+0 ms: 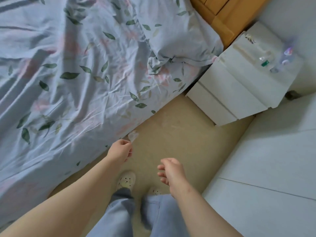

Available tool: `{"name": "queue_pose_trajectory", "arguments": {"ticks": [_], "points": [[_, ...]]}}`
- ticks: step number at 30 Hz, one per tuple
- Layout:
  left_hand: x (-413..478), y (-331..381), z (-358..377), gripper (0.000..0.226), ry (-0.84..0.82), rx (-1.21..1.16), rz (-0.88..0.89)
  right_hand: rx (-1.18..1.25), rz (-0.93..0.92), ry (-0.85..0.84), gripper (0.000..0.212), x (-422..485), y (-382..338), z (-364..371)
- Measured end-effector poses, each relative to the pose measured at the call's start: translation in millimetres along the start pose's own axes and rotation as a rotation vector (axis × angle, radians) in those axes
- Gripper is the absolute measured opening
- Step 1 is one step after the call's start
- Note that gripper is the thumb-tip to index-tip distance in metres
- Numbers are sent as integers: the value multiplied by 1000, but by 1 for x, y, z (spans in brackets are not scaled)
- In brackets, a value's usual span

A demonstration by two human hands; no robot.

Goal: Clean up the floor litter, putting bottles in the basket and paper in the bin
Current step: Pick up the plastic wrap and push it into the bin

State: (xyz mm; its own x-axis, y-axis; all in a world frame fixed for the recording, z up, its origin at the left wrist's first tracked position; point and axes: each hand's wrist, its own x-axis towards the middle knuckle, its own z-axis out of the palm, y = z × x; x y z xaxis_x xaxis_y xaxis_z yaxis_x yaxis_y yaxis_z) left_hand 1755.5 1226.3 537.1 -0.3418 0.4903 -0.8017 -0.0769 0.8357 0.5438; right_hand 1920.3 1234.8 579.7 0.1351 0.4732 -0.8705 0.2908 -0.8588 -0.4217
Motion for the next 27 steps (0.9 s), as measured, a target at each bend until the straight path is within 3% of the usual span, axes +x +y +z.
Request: {"name": "queue_pose_trajectory", "arguments": {"ticks": [7, 12, 18, 23, 27], "points": [[39, -9, 26, 12, 94, -45, -98, -217, 99, -116, 11, 65, 2, 9], [72, -35, 44, 11, 260, -161, -227, -347, 99, -321, 13, 121, -16, 21], [159, -72, 80, 13, 71, 420, -218, -440, 52, -340, 17, 230, -29, 9], [251, -116, 108, 21, 70, 544, -305, -503, 63, -183, 19, 355, 12, 22], [312, -156, 131, 27, 81, 578, -299, -548, 90, -216, 16, 418, 54, 46]]}}
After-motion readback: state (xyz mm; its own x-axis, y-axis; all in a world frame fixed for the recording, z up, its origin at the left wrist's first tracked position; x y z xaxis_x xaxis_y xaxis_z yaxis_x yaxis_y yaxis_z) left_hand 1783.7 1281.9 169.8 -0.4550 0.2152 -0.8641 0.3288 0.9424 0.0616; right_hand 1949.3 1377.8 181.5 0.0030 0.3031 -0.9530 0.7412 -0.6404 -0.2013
